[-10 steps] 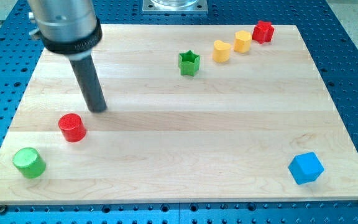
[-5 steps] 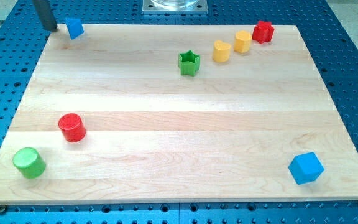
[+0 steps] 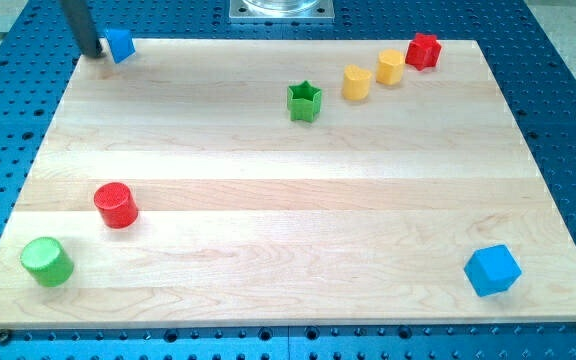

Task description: Move the triangle to the bottom left of the green star

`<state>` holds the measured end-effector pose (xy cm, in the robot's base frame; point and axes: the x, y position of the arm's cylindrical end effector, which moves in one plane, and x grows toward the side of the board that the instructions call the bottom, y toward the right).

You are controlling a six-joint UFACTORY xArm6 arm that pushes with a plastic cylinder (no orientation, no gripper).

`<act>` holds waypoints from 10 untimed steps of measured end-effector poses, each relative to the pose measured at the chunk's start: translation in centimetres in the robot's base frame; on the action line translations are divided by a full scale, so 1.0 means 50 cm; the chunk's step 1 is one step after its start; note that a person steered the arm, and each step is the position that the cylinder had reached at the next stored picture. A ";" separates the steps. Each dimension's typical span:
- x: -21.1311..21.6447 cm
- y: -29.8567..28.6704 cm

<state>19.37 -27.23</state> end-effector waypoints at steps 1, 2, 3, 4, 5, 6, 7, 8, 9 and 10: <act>0.037 0.096; 0.178 0.266; 0.260 0.341; 0.319 0.341; 0.358 0.334; 0.287 0.329; 0.236 0.378; 0.281 0.405; 0.349 0.405; 0.363 0.403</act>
<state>37.54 -7.09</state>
